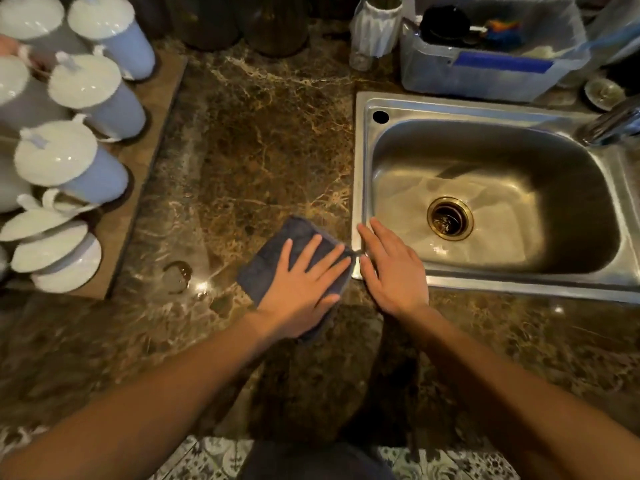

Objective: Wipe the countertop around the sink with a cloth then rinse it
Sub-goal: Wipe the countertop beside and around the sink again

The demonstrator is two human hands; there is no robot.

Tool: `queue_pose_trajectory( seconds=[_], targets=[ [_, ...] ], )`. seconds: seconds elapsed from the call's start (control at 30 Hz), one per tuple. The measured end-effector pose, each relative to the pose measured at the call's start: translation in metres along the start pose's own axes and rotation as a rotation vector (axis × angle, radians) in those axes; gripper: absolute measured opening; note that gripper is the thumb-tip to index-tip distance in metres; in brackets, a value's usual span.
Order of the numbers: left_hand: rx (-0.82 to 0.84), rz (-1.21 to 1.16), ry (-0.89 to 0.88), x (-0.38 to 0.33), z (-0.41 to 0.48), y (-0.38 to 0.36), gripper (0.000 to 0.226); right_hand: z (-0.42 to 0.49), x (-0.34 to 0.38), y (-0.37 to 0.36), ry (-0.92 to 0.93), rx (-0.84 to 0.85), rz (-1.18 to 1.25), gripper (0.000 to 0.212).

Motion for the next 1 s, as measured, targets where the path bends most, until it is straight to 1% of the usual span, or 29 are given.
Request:
queue_pose_trajectory(
  seconds=[0.1, 0.17, 0.23, 0.27, 0.3, 0.37, 0.43, 0.5, 0.6, 0.67, 0.73, 0.8, 0.87, 0.9, 0.97, 1.0],
  targets=[
    [0.016, -0.040, -0.058, -0.022, -0.034, -0.002, 0.057, 0.000, -0.001, -0.001, 0.014, -0.016, 0.045, 0.051],
    [0.036, -0.054, -0.156, -0.041, -0.052, -0.005, 0.058, 0.002, -0.002, 0.004, -0.018, -0.036, 0.194, 0.050],
    [0.064, -0.072, -0.271, -0.059, -0.065, -0.007, 0.060, -0.002, 0.003, 0.017, 0.003, -0.113, 0.347, 0.046],
    [0.069, -0.070, -0.326, -0.066, -0.069, -0.007, 0.060, -0.008, 0.012, 0.024, 0.070, -0.134, 0.373, 0.043],
    [0.071, -0.065, -0.369, -0.070, -0.071, -0.006, 0.061, -0.017, 0.026, 0.028, 0.169, -0.115, 0.378, 0.041],
    [0.058, -0.085, -0.422, -0.074, -0.075, -0.001, 0.061, -0.041, 0.057, 0.023, 0.409, 0.001, 0.349, 0.041],
    [0.001, -0.140, -0.409, -0.075, -0.086, 0.011, 0.054, -0.065, 0.077, 0.008, 0.604, 0.097, 0.224, 0.042],
    [-0.088, -0.210, -0.288, -0.070, -0.105, 0.020, 0.046, -0.072, 0.086, 0.001, 0.674, 0.107, 0.125, 0.042],
    [-0.246, -0.382, 0.011, -0.043, -0.140, 0.026, 0.045, -0.065, 0.108, 0.004, 0.717, 0.088, 0.117, 0.042],
    [-0.313, -0.379, 0.176, -0.021, -0.159, 0.027, 0.046, -0.065, 0.122, -0.008, 0.766, 0.196, 0.096, 0.049],
    [-0.325, -0.307, 0.290, -0.002, -0.172, 0.021, 0.046, -0.071, 0.123, -0.030, 0.839, 0.298, -0.039, 0.060],
    [-0.350, -0.331, 0.469, 0.019, -0.180, 0.016, 0.047, -0.077, 0.115, -0.044, 0.945, 0.315, -0.176, 0.065],
    [-0.379, -0.386, 0.644, 0.043, -0.182, 0.014, 0.050, -0.078, 0.109, -0.049, 1.023, 0.329, -0.213, 0.066],
    [-0.376, -0.388, 0.690, 0.053, -0.180, 0.015, 0.051, -0.076, 0.109, -0.049, 1.053, 0.337, -0.217, 0.066],
    [-0.345, -0.356, 0.729, 0.072, -0.170, 0.017, 0.052, -0.065, 0.111, -0.051, 1.037, 0.317, -0.223, 0.065],
    [-0.320, -0.346, 0.748, 0.081, -0.164, 0.018, 0.053, -0.052, 0.112, -0.051, 0.974, 0.285, -0.216, 0.064]
  ],
)
Point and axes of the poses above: each hand's wrist, its own z-axis towards the middle knuckle, its own y-axis out of the back of the hand, x = y × z, the point moved 5 cm from there along z, towards the middle knuckle
